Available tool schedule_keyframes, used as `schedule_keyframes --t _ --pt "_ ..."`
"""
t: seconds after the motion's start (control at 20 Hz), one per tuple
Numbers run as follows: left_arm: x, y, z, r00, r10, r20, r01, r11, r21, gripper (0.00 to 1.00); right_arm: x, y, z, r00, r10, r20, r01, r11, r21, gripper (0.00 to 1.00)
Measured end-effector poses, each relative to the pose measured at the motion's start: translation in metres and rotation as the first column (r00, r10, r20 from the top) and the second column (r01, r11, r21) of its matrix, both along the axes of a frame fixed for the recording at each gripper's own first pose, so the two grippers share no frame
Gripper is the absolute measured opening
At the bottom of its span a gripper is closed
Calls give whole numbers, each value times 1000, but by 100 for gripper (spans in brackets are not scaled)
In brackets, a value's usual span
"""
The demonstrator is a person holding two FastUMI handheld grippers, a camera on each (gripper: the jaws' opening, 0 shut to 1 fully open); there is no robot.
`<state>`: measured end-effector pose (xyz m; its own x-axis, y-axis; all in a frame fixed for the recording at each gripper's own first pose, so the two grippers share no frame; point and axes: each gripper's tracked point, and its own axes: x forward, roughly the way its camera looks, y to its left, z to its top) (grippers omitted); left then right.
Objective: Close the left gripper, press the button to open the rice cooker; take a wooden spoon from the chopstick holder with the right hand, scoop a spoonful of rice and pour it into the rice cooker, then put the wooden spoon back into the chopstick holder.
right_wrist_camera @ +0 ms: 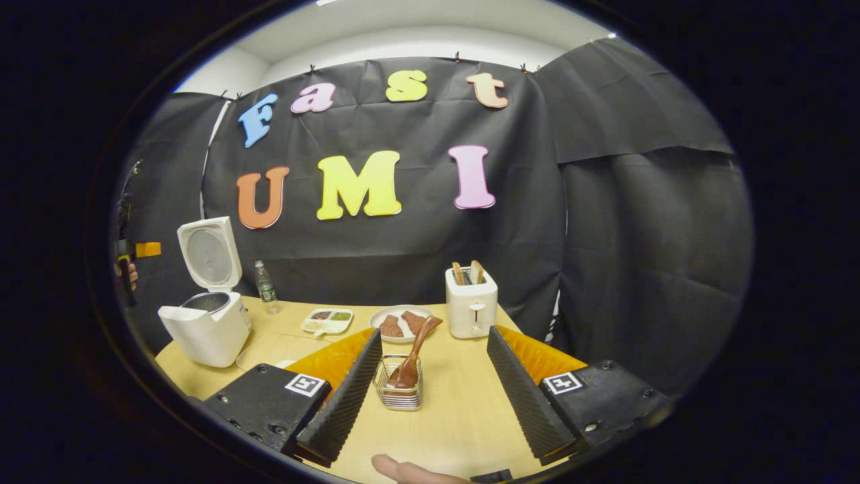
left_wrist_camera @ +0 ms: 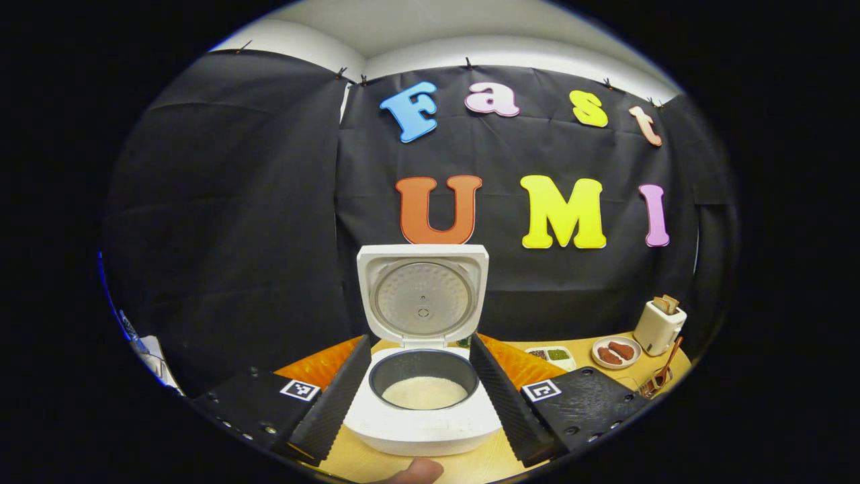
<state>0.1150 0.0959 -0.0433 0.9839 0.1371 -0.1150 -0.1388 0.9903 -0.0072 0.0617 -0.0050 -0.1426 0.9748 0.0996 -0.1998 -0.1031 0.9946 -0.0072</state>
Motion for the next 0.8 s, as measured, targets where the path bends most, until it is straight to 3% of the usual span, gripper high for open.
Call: schedule_keyframes --t 0.5,0.7,0.75,0.8 --pt "-94 -34 -18 995 -83 58 84 996 -7 94 86 20 -64 997 21 -75 -12 993 118 100" --pt "-126 -38 -31 993 -103 65 104 994 -17 94 137 19 -98 993 -6 -117 18 995 100 100" --pt "-135 -37 -31 992 -101 80 101 995 -4 94 149 20 -106 992 -6 -125 16 997 79 95" --pt "-143 -33 -30 991 -92 99 91 996 18 94 160 21 -112 992 -7 -128 14 998 55 100"
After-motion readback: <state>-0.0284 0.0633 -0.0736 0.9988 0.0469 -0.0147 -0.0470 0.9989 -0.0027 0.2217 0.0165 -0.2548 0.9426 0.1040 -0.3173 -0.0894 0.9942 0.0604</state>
